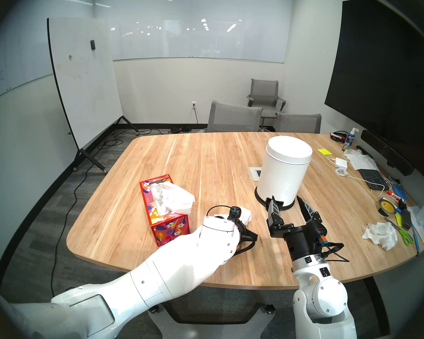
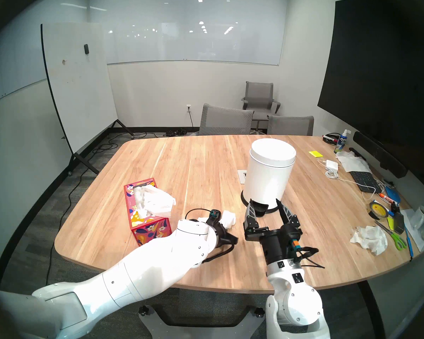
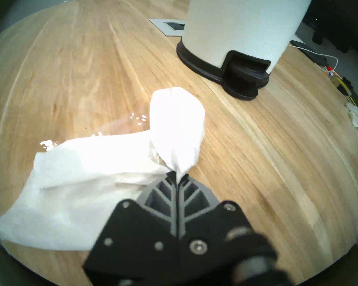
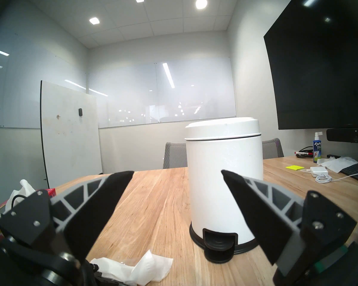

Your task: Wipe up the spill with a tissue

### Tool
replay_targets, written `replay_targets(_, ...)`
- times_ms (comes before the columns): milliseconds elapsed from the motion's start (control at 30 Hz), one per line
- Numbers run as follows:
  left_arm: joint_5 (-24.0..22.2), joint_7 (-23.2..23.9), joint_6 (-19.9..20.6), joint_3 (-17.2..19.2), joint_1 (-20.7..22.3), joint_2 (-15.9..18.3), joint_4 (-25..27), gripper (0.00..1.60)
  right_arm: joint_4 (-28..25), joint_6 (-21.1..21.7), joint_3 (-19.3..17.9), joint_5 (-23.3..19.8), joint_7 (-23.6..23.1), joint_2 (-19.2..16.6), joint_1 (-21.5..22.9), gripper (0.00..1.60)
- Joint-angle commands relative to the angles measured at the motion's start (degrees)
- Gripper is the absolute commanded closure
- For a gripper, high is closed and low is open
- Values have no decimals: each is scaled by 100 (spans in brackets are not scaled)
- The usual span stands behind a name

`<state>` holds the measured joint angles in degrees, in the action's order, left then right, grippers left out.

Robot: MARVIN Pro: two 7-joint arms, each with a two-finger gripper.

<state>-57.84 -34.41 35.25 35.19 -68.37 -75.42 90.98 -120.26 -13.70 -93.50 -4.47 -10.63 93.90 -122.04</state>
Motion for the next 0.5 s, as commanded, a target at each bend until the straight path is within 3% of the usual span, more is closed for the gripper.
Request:
replay_targets(0, -37, -65, -69, -91, -544, 404, 612, 160, -136, -21, -2, 4, -10, -12, 16, 0)
replay_targets(233, -24, -101, -204, -68, -886, 949, 808, 160, -127, -25, -2, 3, -9, -11, 21, 0)
replay_targets(467, -75, 25, -443, 124, -839, 1273, 746, 160, -126, -26, -2, 3, -9, -11, 21, 0)
